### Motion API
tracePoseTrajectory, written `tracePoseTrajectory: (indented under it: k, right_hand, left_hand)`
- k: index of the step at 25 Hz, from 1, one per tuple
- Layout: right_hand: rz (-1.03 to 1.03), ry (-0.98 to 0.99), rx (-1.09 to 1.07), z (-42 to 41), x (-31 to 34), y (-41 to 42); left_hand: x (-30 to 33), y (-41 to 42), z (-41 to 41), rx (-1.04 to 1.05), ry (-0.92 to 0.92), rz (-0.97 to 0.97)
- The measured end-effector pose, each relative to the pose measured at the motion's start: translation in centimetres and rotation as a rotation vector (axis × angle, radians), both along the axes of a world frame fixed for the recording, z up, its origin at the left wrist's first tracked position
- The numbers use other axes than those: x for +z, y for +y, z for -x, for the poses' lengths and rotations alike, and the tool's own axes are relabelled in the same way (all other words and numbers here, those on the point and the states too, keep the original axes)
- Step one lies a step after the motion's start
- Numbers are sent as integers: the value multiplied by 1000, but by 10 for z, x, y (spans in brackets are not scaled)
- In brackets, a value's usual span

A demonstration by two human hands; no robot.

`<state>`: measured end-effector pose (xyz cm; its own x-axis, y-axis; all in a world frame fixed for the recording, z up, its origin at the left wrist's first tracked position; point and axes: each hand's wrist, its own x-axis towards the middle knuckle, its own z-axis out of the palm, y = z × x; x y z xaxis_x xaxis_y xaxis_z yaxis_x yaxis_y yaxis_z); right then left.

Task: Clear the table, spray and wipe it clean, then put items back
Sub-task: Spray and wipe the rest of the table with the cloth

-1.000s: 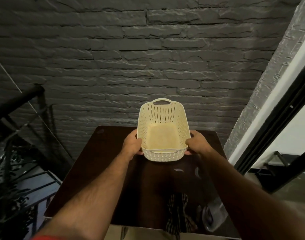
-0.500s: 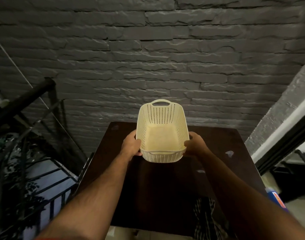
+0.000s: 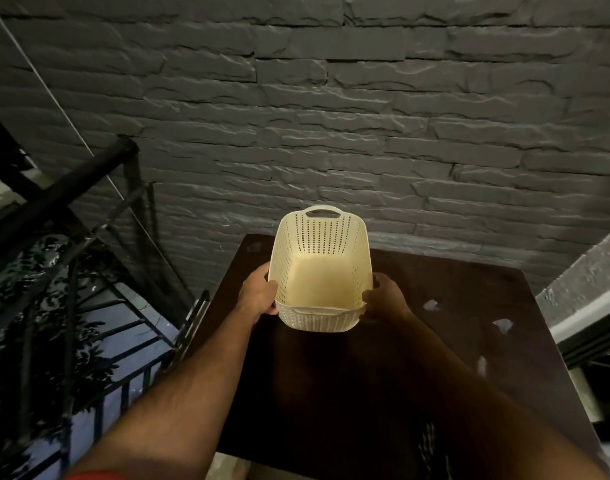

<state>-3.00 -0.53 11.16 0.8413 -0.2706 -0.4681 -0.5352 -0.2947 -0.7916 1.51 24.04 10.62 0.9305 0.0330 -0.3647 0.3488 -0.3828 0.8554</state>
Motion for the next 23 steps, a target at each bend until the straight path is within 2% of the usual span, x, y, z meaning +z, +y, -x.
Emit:
tracePoseTrajectory:
  k: [14,23]
  right_hand:
    - [-117,23,-164,-89,-72,153]
    - [-127,29,-243,-117,-85,174]
  left_hand:
    - [-47,144,-115,-83,136,3]
    - [-78,165,-153,-141,185,22]
